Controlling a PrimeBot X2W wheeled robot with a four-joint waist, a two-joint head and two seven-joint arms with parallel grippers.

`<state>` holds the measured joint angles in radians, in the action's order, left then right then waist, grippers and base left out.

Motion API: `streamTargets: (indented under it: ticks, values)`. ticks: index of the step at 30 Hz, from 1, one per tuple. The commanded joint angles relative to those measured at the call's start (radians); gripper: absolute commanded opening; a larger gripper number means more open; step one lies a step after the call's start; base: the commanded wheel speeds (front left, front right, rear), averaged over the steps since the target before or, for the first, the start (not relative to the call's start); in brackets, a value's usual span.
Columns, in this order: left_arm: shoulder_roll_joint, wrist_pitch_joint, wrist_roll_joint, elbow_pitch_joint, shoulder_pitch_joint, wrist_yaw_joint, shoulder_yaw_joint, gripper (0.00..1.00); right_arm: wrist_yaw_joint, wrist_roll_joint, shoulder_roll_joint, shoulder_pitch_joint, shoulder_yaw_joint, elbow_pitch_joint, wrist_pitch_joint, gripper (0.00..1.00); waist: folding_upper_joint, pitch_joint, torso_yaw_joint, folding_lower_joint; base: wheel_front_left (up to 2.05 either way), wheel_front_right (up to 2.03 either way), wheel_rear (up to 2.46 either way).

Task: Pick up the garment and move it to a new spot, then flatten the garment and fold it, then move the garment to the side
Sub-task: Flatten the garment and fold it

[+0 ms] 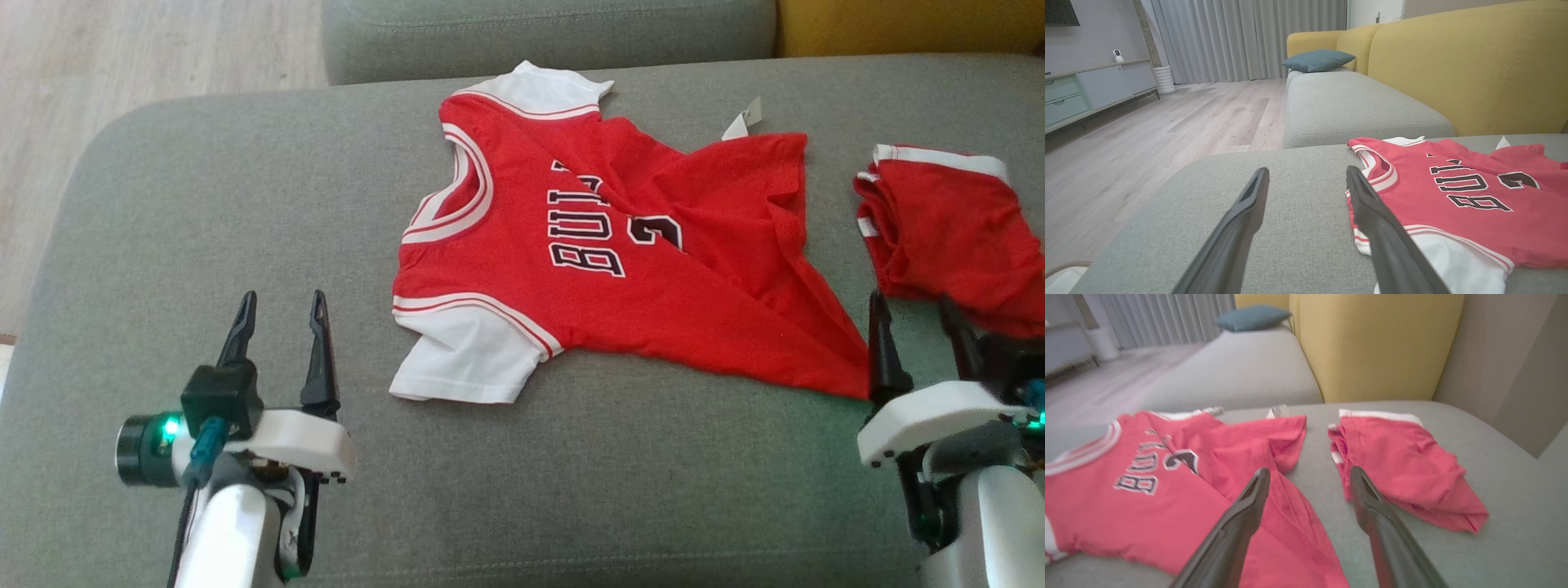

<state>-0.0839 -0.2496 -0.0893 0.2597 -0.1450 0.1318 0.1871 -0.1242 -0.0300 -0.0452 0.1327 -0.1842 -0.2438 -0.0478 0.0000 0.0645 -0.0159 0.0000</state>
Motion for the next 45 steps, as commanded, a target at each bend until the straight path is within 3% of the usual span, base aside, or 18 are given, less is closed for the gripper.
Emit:
streamTargets:
  ticks: [1,8,12,21,45]
  values:
    - [-0.005,-0.012,0.007,-0.029,-0.023,-0.002,-0.026,1.0,-0.007,-0.022,-0.006,0.035,0.033,0.05,0.047,1.0,0.0,-0.004,0.005,0.0,0.0,0.0,0.0]
    - [-0.001,-0.012,-0.003,-0.01,-0.008,-0.022,-0.009,1.0,-0.007,-0.082,-0.005,0.013,0.005,0.117,0.194,1.0,0.0,-0.006,0.013,0.0,0.0,0.0,0.0]
    - [-0.003,-0.007,-0.012,0.034,-0.009,-0.057,0.015,1.0,-0.007,-0.084,-0.005,0.01,0.006,0.125,0.203,1.0,0.0,0.001,0.012,0.0,0.0,0.0,0.0]
    - [-0.018,0.107,-0.008,0.155,-0.039,-0.117,0.078,1.0,-0.007,-0.084,-0.005,0.015,0.037,0.117,0.206,1.0,0.0,0.018,-0.004,0.0,0.0,0.0,0.0]
    - [-0.023,0.221,-0.007,0.41,-0.174,-0.124,0.128,1.0,-0.007,-0.078,-0.005,0.041,0.024,0.113,0.218,1.0,0.0,0.064,-0.087,0.0,0.0,0.0,0.0]
